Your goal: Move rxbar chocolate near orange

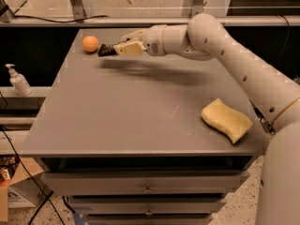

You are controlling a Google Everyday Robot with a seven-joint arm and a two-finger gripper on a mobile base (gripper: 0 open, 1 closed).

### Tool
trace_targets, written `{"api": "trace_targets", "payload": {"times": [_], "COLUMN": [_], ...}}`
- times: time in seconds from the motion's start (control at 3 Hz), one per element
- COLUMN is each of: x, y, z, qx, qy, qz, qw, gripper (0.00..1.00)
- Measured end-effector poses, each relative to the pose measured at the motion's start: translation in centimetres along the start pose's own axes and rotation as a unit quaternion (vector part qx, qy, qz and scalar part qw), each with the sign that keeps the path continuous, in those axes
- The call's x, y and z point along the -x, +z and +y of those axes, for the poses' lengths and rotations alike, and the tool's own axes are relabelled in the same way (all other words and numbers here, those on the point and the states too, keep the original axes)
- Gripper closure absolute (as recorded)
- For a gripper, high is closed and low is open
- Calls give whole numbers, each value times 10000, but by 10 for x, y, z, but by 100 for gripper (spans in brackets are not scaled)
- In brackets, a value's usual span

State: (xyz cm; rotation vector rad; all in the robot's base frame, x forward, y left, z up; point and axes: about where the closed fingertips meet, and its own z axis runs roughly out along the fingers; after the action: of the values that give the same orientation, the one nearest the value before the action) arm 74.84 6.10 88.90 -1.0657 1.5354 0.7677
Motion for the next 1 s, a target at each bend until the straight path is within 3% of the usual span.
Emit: {"api": "trace_targets", "payload": {"times": [0.33, 1.0], "x": [-15, -26], "y": [38, 64], "z": [-7, -21], "qx": [-10, -206], "qy": [-58, -37], "qz": [130, 226], "qw": [9999, 9995], "gripper": [57, 13]}}
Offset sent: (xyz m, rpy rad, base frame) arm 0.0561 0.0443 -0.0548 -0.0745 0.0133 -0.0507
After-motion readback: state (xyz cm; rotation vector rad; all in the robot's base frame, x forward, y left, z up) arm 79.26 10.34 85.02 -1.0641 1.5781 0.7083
